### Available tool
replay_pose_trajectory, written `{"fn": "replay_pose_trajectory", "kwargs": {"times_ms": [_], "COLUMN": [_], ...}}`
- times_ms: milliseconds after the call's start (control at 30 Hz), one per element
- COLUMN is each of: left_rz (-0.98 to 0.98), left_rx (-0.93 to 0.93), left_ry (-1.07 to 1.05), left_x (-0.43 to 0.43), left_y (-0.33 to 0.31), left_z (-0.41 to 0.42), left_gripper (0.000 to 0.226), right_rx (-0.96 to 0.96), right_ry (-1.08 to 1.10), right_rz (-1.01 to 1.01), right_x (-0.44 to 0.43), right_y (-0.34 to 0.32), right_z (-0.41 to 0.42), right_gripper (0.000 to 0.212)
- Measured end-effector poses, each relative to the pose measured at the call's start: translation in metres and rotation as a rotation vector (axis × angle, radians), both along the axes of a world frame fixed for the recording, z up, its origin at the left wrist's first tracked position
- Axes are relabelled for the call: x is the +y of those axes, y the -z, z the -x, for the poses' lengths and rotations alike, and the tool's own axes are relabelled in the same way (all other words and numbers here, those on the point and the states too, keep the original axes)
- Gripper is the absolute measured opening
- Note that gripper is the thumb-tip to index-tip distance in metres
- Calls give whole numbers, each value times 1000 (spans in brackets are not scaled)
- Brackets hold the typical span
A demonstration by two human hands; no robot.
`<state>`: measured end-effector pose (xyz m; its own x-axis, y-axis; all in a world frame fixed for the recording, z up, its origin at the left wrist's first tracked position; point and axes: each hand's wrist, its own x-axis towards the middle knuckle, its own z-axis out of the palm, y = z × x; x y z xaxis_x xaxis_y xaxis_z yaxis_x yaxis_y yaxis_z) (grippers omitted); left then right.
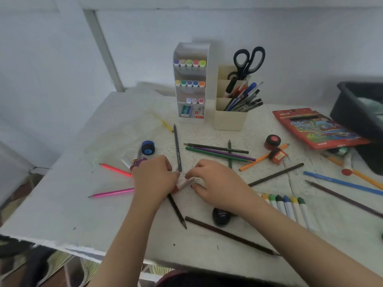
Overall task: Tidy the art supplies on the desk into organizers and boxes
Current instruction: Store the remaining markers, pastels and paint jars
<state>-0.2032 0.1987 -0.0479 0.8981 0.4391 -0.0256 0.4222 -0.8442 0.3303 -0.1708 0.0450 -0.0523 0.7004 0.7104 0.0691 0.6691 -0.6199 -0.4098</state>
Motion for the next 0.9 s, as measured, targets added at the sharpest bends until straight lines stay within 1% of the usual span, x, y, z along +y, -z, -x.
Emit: {"fn": "replay_pose_trajectory", "kwargs": {"times_ms": [100,167,233,300,367,467,500,567,600,700,800,900], "left_rz": [-16,-43,-55,-21,93,345,432,560,588,621,650,678], "left_rx": [-15,-14,-7,-29,-80,-141,-156,-195,-205,-190,-170,-156], "left_ry": [0,1,15,32,37,69,90,146,173,297,468,616], "left_x": [0,0,0,-1,-3,-12,-17,-27,-31,-48,-69,-93], "left_y": [3,2,2,1,-2,-10,-13,-18,-20,-24,-24,-20], "left_z": [2,2,1,-1,-1,-5,-8,-12,-15,-21,-26,-29], "left_gripper": [20,18,18,20,17,2,2,7,8,10,14,12], "right_rx": [-76,-122,-132,-109,-86,-70,-65,-47,-32,31,127,212], "right_ry": [-47,-47,-44,-31,-20,20,45,121,162,322,548,778], "right_rz": [8,14,9,2,0,0,-7,-35,-53,-138,-249,-295], "right_x": [9,12,12,10,7,-6,-12,-27,-36,-71,-112,-146], "right_y": [5,6,6,7,8,5,3,-1,-4,-9,-14,-15], "right_z": [0,-2,-3,-3,-2,-1,-1,-1,-1,1,7,16], "right_gripper": [28,20,14,16,19,20,20,17,14,8,14,15]}}
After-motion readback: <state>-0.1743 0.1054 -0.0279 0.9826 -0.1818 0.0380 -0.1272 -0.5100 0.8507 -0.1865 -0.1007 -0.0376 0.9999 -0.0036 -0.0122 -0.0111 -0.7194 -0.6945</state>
